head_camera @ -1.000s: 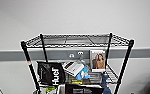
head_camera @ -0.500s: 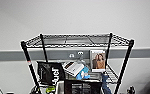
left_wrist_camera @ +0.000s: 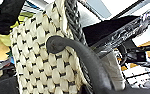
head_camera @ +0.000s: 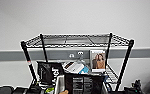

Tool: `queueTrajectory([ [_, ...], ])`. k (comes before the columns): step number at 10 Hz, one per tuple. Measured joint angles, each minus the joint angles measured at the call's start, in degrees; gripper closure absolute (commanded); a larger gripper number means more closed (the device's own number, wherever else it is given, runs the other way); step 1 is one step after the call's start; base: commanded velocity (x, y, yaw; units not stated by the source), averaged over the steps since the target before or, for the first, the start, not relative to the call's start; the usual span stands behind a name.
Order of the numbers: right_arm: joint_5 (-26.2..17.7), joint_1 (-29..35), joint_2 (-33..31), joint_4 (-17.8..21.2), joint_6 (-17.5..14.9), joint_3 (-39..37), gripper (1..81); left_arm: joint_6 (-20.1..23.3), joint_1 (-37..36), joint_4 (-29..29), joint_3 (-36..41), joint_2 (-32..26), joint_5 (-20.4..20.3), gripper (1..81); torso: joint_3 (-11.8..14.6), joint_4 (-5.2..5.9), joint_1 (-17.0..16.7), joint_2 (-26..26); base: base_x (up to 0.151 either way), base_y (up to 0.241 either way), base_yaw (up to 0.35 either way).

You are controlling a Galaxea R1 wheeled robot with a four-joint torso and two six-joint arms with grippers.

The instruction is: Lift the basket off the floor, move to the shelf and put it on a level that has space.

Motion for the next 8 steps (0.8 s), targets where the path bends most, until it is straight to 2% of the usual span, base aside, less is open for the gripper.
queueTrajectory([
  [4, -1.54, 6.86, -2.51, 4.28, 0.05, 2.46, 81.1, -0.02, -8.41, -5.57, 2.12, -2.15, 3.04, 81.1, 0.00, 0.00, 0.00, 0.00, 0.000, 0.000, 0.000],
  [8, -2.93, 10.86, -5.46, 7.61, 0.13, 5.55, 81.1, 0.00, -13.84, -10.15, 4.90, -4.72, 5.07, 81.1, 0.00, 0.00, 0.00, 0.00, 0.000, 0.000, 0.000],
])
